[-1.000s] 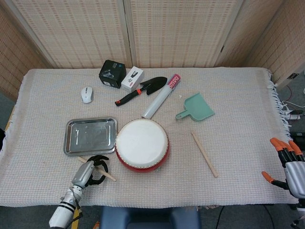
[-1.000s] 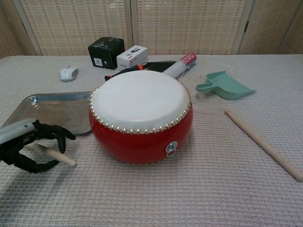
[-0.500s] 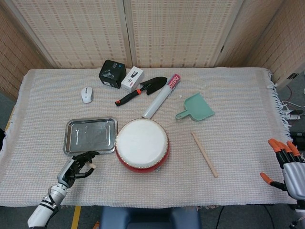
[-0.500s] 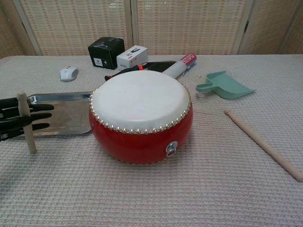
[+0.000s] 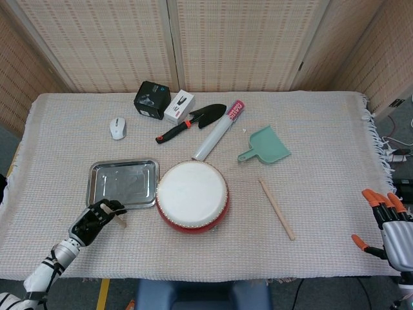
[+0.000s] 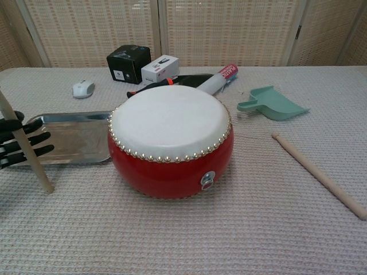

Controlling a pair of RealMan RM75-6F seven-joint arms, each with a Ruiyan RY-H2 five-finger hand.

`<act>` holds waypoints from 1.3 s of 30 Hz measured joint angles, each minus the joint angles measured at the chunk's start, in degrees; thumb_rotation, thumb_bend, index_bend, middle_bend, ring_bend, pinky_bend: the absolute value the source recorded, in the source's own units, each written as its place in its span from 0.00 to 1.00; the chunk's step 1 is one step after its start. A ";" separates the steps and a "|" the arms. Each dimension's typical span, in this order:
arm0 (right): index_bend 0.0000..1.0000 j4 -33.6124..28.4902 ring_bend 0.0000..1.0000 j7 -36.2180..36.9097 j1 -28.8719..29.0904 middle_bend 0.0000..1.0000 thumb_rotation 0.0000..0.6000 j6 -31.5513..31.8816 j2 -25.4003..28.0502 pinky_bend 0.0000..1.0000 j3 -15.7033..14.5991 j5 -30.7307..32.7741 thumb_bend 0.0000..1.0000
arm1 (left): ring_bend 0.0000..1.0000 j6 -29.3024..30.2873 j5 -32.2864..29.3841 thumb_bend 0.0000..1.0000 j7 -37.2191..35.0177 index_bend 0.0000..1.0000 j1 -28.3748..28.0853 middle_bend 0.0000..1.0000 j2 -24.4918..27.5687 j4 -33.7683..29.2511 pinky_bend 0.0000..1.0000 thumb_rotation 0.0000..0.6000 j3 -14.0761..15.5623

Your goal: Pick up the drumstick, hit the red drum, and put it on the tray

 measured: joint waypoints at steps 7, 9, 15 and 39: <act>0.07 -0.59 0.00 -0.66 0.09 0.07 1.00 -0.13 0.26 0.05 0.11 0.05 0.18 | 0.45 0.80 -2.51 0.35 -0.39 0.58 -0.98 0.52 -3.22 3.06 0.37 1.00 0.87; 0.07 -0.73 0.00 -0.83 0.14 0.07 1.00 -0.17 0.30 0.05 0.15 0.01 0.18 | 0.46 1.22 -2.56 0.35 -0.09 0.57 -1.03 0.53 -3.56 3.27 0.39 1.00 1.03; 0.07 -0.86 0.00 -0.92 0.12 0.07 1.00 -0.18 0.35 0.05 0.18 0.07 0.18 | 0.48 1.87 -2.85 0.35 3.57 0.57 -1.23 0.55 -4.34 3.29 0.43 1.00 1.39; 0.07 0.25 0.00 0.40 -0.56 0.07 1.00 1.13 0.36 0.05 0.25 -0.17 0.18 | 0.48 4.81 -3.81 0.23 23.91 0.53 -2.12 0.55 -7.27 -2.05 0.40 1.00 2.22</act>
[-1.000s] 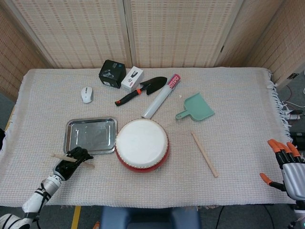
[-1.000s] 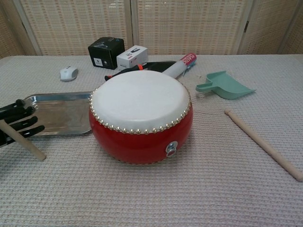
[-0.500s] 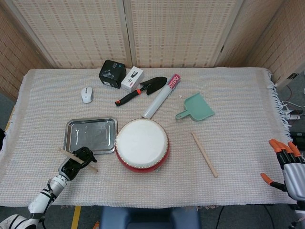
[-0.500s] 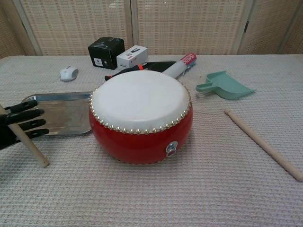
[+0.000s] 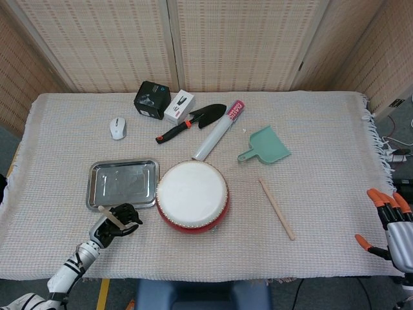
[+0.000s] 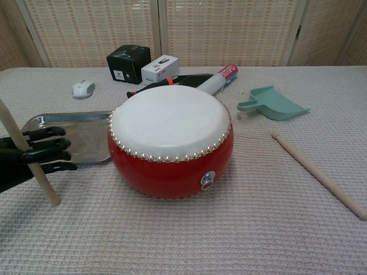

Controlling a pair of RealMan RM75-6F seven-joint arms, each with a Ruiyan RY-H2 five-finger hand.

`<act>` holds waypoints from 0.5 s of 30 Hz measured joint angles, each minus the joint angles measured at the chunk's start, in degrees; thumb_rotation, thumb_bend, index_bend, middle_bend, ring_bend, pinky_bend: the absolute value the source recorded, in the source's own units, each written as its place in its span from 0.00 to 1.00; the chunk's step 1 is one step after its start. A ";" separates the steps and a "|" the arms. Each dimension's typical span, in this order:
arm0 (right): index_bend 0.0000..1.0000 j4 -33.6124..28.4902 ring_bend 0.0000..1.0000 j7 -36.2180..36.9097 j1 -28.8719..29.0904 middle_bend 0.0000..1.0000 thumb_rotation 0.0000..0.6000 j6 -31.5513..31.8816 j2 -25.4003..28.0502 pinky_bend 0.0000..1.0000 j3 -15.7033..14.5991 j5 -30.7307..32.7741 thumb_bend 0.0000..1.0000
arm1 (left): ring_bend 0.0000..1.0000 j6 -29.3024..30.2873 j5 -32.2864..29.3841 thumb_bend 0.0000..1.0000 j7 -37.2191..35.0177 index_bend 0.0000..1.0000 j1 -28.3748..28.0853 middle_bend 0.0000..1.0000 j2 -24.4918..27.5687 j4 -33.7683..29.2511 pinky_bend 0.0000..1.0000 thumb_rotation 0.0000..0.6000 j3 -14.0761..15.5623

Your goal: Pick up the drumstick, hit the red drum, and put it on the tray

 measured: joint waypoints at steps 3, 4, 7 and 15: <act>0.07 0.05 0.00 -0.01 -0.06 0.07 1.00 0.16 0.02 0.05 0.02 -0.06 0.18 | 0.49 -0.22 -0.53 0.22 0.11 0.55 -0.17 0.56 -0.25 -0.18 0.40 1.00 -0.03; 0.07 0.04 0.00 0.00 -0.08 0.07 1.00 0.21 0.02 0.05 0.06 -0.03 0.18 | 0.49 -0.34 -0.84 0.22 0.11 0.56 -0.22 0.57 -0.30 -0.27 0.40 1.00 -0.13; 0.07 0.04 0.00 0.01 -0.18 0.07 1.00 0.39 0.03 0.05 0.07 -0.05 0.18 | 0.52 -0.92 -1.75 0.21 0.30 0.59 -0.44 0.60 -0.45 -0.48 0.41 1.00 -0.48; 0.07 -0.16 0.00 -0.31 -0.31 0.07 1.00 0.77 0.15 0.05 0.13 -0.29 0.18 | 0.59 -2.32 -3.37 0.21 1.39 0.66 -0.86 0.67 -1.16 -1.04 0.44 1.00 -1.23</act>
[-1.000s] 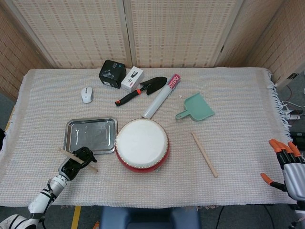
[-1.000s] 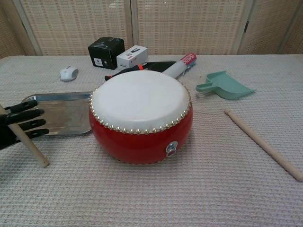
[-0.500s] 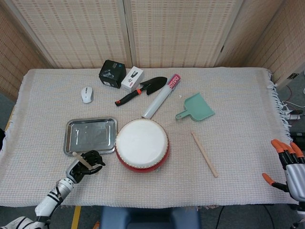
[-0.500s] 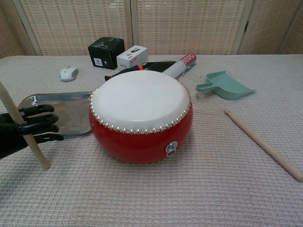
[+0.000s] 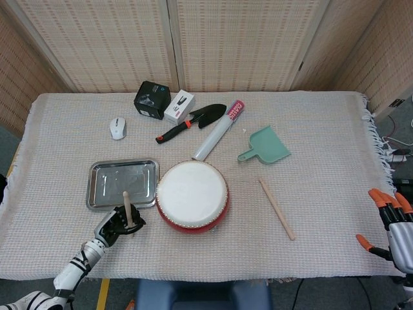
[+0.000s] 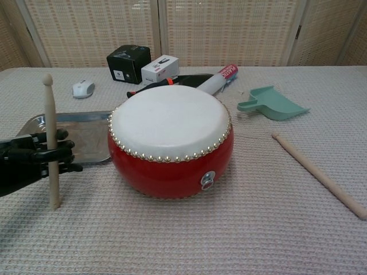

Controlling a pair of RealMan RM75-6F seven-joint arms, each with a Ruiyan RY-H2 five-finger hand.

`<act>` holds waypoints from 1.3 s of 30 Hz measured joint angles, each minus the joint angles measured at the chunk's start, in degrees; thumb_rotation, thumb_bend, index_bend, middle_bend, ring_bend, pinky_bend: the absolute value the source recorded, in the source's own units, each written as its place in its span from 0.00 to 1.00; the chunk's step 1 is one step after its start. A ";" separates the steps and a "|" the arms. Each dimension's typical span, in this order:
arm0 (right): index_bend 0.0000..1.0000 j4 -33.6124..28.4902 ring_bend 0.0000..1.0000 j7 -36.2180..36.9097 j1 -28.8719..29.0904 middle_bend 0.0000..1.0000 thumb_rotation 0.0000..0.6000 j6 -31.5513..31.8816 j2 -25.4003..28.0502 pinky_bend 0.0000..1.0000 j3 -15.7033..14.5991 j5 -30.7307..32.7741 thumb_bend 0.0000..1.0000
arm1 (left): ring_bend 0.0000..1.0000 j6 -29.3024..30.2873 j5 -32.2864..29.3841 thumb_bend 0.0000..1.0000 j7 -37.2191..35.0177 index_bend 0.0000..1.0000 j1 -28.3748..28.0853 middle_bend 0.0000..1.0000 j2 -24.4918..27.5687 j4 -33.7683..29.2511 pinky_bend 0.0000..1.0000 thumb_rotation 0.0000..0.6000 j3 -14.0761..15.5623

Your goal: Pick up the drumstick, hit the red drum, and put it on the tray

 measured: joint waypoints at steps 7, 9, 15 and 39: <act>0.07 -0.25 0.00 -0.31 -0.05 0.07 1.00 0.24 0.03 0.05 0.06 -0.16 0.18 | 0.59 0.80 1.42 0.21 -1.13 0.66 0.35 0.67 -0.34 0.20 0.43 1.00 0.53; 0.07 -0.33 0.00 -0.43 -0.06 0.07 1.00 0.31 0.04 0.05 0.07 -0.25 0.18 | 0.59 1.13 1.95 0.21 -1.48 0.67 0.44 0.68 -0.45 0.49 0.43 1.00 0.81; 0.07 -0.63 0.00 -0.94 -0.04 0.07 1.00 0.58 0.08 0.05 0.13 -0.59 0.18 | 0.63 2.63 2.82 0.21 -1.76 0.70 0.89 0.72 -0.81 1.00 0.47 1.00 1.29; 0.07 -1.53 0.00 -2.11 -0.40 0.07 1.00 1.75 0.41 0.05 0.22 -1.40 0.18 | 0.74 5.84 4.88 0.21 7.54 0.81 2.10 0.83 -2.39 1.71 0.68 1.00 3.98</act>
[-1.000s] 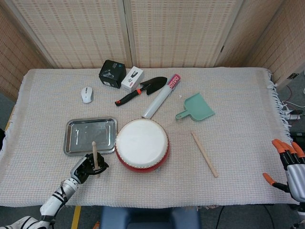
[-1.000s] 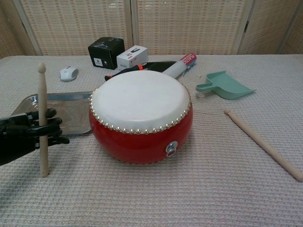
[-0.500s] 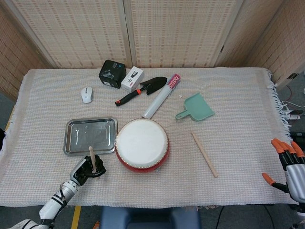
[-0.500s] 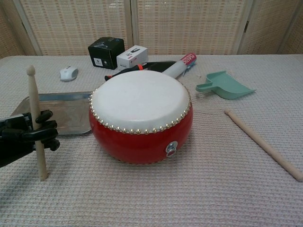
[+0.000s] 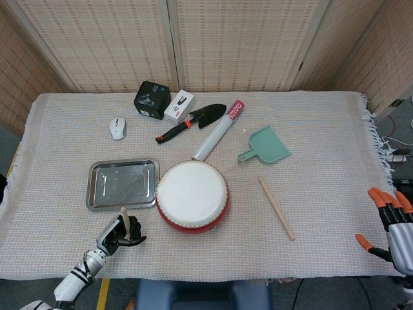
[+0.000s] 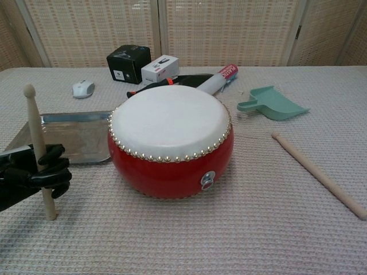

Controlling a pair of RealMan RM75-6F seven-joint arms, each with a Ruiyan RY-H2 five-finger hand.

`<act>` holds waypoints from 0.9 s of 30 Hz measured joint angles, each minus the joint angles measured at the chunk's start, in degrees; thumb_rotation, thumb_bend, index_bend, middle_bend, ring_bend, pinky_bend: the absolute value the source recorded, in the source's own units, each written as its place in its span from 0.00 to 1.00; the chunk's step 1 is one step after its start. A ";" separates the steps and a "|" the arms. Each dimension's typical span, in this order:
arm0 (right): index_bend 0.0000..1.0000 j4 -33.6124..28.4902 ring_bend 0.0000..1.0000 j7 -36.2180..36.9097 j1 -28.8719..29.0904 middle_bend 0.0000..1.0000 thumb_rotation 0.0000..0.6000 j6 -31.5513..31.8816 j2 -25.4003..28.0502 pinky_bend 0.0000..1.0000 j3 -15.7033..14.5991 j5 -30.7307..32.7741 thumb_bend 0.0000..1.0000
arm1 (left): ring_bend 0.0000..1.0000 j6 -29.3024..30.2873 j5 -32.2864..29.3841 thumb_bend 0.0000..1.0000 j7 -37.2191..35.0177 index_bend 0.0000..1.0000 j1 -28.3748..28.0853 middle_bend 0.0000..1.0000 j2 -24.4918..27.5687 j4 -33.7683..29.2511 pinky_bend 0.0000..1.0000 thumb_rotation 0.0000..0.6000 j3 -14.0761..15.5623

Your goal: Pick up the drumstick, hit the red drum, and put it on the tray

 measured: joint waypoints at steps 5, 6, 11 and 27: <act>0.07 0.00 0.00 0.01 0.07 0.07 1.00 -0.15 -0.05 0.05 0.02 0.05 0.18 | 0.74 0.41 0.43 0.21 1.25 0.82 0.30 0.84 -0.85 0.98 0.68 1.00 0.87; 0.07 0.00 0.00 0.03 0.08 0.07 1.00 -0.18 -0.06 0.05 0.03 0.09 0.18 | 0.74 0.38 0.39 0.21 1.17 0.83 0.31 0.84 -0.97 1.10 0.68 1.00 0.89; 0.07 -0.07 0.00 -0.09 0.07 0.07 1.00 -0.22 -0.03 0.05 0.03 0.11 0.18 | 0.75 0.13 0.07 0.21 0.94 0.84 0.45 0.85 -1.81 2.33 0.68 1.00 1.25; 0.07 -0.43 0.00 -0.56 0.00 0.07 1.00 -0.16 0.04 0.05 0.08 0.14 0.18 | 0.87 -1.41 -1.78 0.26 3.34 0.97 0.84 0.96 -3.75 4.65 0.79 1.00 1.45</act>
